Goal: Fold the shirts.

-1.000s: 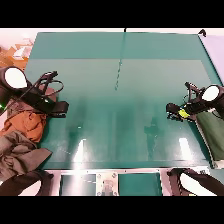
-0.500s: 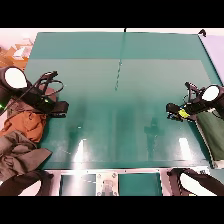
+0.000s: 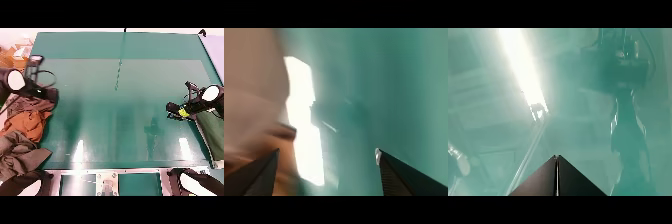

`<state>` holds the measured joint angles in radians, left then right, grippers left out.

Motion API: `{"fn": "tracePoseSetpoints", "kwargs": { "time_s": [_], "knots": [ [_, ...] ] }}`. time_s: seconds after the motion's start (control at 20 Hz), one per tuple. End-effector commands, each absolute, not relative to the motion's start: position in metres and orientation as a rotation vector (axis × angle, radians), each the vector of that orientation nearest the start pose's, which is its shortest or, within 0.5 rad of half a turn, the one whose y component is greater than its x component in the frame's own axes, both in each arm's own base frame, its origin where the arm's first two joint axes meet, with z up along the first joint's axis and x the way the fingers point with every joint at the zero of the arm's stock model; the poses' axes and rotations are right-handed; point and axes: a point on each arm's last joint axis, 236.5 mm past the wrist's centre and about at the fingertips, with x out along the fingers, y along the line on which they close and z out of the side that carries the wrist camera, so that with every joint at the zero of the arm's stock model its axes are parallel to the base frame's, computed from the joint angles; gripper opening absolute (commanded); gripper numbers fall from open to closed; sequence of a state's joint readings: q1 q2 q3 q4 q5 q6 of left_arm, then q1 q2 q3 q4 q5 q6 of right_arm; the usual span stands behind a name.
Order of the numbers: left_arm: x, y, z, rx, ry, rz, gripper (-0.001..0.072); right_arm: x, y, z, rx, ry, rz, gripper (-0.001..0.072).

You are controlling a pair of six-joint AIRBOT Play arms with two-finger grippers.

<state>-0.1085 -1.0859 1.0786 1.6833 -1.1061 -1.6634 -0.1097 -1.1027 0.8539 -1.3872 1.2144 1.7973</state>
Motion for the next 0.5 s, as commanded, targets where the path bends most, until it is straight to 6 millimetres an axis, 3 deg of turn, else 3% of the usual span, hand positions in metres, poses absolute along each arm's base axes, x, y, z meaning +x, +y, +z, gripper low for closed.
{"fn": "tracePoseSetpoints", "kwargs": {
  "time_s": [0.0,0.1,0.2,0.3,0.45],
  "knots": [
    [0.405,0.084,0.075,0.172,0.94,0.247,0.0715,0.291,0.009,-0.033,0.443,1.436,-0.161,0.0023],
    [0.401,0.122,0.047,0.076,1.002,0.319,0.0715,0.291,0.009,-0.033,0.443,1.436,-0.16,0.0022],
    [0.398,0.142,0.013,0.003,1.077,0.353,0.0715,0.292,0.009,-0.033,0.444,1.429,-0.16,0.0022],
    [0.406,0.141,-0.021,-0.037,1.121,0.327,0.0715,0.292,0.009,-0.033,0.444,1.429,-0.16,0.0022],
    [0.429,0.12,-0.068,-0.143,1.13,0.252,0.0714,0.293,0.01,-0.033,0.447,1.429,-0.158,0.0023]
  ]
}}
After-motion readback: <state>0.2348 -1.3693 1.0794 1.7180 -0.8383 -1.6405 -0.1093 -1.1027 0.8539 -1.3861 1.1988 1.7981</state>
